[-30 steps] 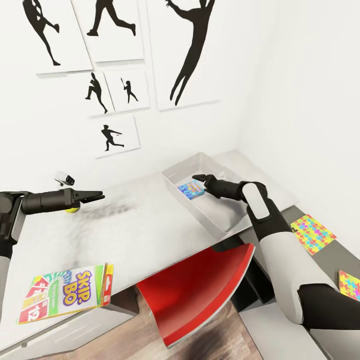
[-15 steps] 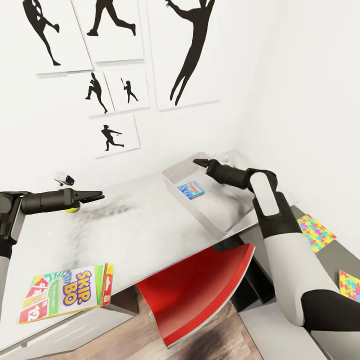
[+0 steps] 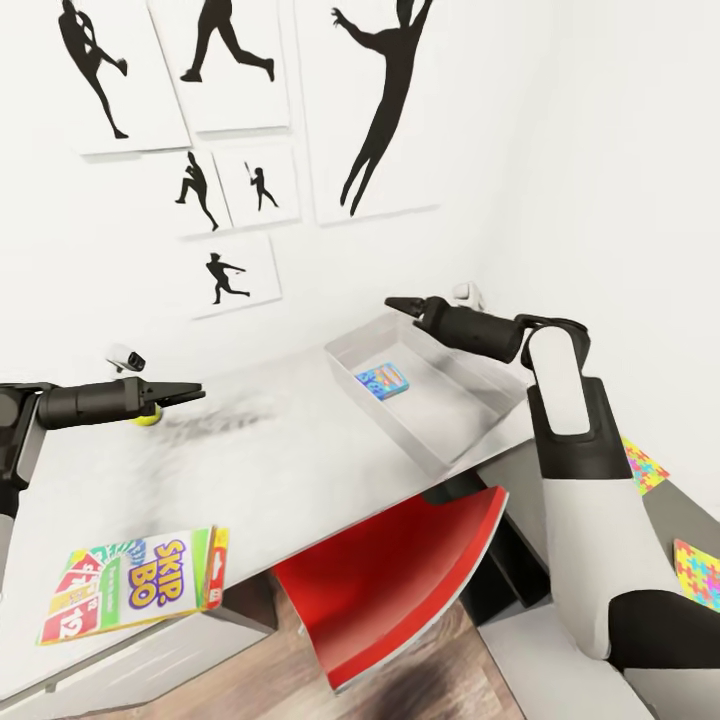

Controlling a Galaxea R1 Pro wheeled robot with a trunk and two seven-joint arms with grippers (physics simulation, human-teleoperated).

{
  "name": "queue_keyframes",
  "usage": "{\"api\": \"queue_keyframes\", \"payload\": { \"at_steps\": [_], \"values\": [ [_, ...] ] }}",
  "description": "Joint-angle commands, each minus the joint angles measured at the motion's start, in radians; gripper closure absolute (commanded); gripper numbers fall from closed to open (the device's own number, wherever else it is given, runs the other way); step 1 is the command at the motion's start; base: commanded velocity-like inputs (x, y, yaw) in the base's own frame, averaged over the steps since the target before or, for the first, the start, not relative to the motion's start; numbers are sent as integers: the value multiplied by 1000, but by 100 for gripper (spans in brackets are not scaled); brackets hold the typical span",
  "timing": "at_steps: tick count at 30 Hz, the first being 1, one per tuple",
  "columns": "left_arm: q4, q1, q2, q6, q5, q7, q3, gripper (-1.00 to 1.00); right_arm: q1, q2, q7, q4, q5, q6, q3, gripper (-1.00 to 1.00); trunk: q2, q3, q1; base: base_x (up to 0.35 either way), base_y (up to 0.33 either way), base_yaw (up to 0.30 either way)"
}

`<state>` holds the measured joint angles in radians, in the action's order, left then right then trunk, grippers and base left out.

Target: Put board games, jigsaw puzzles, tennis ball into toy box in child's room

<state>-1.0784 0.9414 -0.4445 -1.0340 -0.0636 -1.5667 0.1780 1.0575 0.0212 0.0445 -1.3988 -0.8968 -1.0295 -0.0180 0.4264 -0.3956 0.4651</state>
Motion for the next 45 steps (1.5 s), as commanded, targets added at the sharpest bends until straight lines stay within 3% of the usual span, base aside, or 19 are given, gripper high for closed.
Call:
{"api": "queue_keyframes", "payload": {
  "at_steps": [1,9,18,45],
  "values": [
    [0,1,-2,-11,1,-4,0,-100,-8,0,5,-5,5,-6,2,-100,2,0,0,-135,0,0],
    [0,0,-11,-12,1,-4,4,-100,-80,-5,8,-23,3,-17,32,-100,2,13,0,-63,0,0],
    [0,0,-19,-12,-1,-4,35,-100,-86,-7,11,-20,3,-18,39,-100,2,28,0,-8,0,0],
    [0,0,-22,-12,0,-4,44,-100,-88,-7,11,-18,4,-18,46,-100,2,73,0,-7,0,0]
  ]
}}
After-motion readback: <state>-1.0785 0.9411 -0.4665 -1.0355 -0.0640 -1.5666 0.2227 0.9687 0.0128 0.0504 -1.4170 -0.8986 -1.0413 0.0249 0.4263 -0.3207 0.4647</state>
